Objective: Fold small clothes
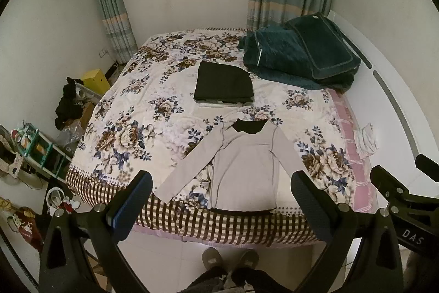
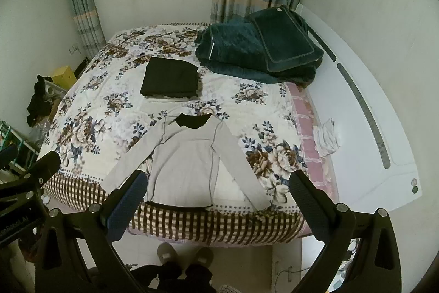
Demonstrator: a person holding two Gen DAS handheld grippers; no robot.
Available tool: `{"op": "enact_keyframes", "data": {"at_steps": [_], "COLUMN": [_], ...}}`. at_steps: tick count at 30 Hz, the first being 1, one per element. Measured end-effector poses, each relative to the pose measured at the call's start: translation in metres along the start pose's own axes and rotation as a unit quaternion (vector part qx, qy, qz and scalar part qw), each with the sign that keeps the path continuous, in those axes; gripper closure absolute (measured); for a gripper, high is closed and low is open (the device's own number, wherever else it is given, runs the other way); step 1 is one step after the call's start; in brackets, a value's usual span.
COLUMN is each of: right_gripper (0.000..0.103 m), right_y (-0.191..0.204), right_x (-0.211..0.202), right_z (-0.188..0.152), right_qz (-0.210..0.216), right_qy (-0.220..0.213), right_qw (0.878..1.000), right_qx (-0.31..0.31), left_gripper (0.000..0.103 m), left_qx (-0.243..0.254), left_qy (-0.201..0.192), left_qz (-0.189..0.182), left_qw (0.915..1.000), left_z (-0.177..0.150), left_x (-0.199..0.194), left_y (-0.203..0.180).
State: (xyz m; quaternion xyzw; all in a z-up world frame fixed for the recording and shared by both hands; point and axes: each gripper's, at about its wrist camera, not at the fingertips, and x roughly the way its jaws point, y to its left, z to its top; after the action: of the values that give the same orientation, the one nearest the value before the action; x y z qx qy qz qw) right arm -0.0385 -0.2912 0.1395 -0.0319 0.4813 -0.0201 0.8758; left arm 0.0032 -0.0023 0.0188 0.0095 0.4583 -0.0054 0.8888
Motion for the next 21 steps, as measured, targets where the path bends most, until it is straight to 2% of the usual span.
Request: {"op": "enact_keyframes", "data": {"at_steps": [6, 10, 21], "right_gripper": [0.0, 0.0, 0.0], "right_y": [0.002, 0.0, 0.002], "right_x": [-0.001, -0.011, -0.02], "right_z": [-0.002, 0.013, 0.005], "right_qz": [-0.001, 0.001, 0.0], "right_qy": [-0.003, -0.004, -0.01], "right_qw": [1.0, 1.0, 1.0], "right_qx": [0.0, 0.001, 0.001], "left_gripper": [0.0, 0.0, 0.0], "left_qx": [-0.002, -0.004, -0.004], "left_qy": [-0.003, -0.007, -0.009], "left_qz": [0.001, 0.003, 0.002], "left_qw": [1.0, 1.0, 0.9999], "left_z": [0.001, 0.002, 0.001], "left_x": [-0.003, -0.007, -0.01], "left_y": [0.0, -0.001, -0.002]}}
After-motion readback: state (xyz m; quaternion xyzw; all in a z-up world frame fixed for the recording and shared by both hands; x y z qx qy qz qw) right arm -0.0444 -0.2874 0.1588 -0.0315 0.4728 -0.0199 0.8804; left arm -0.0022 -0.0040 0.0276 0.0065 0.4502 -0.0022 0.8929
